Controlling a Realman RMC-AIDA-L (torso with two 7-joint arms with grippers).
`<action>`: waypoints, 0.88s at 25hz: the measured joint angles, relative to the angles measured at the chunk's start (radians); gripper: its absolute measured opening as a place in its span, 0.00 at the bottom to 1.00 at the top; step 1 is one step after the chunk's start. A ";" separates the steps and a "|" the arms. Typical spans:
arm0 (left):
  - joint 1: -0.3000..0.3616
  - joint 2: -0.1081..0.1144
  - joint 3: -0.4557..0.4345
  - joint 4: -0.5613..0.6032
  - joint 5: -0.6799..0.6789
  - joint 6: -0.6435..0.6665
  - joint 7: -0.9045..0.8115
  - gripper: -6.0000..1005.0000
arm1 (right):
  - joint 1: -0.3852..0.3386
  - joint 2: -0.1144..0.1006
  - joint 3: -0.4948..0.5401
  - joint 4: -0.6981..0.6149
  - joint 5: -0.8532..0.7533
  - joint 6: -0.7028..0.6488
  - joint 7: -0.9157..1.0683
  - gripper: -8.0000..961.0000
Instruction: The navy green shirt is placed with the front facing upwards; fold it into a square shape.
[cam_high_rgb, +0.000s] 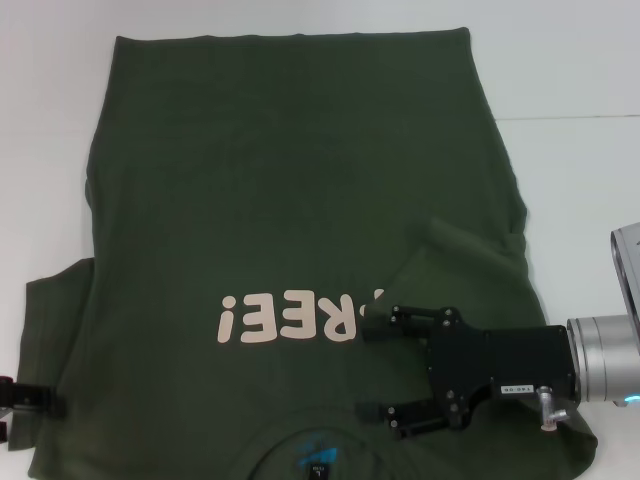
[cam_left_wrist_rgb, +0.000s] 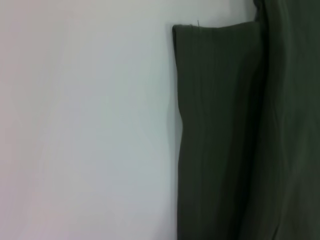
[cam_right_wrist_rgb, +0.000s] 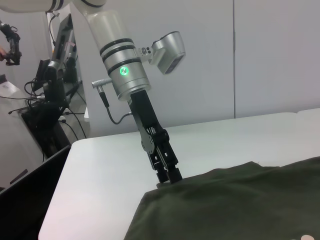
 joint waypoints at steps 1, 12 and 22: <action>0.000 0.000 0.000 -0.001 -0.003 0.000 0.000 0.87 | 0.000 0.000 0.000 0.000 0.000 0.000 0.000 0.96; 0.000 -0.004 0.000 -0.002 -0.009 0.008 -0.002 0.87 | 0.003 0.000 0.000 0.000 0.000 0.000 0.000 0.96; 0.000 -0.004 0.000 -0.004 -0.045 0.019 0.001 0.87 | 0.003 0.000 0.000 0.000 0.000 -0.001 0.000 0.96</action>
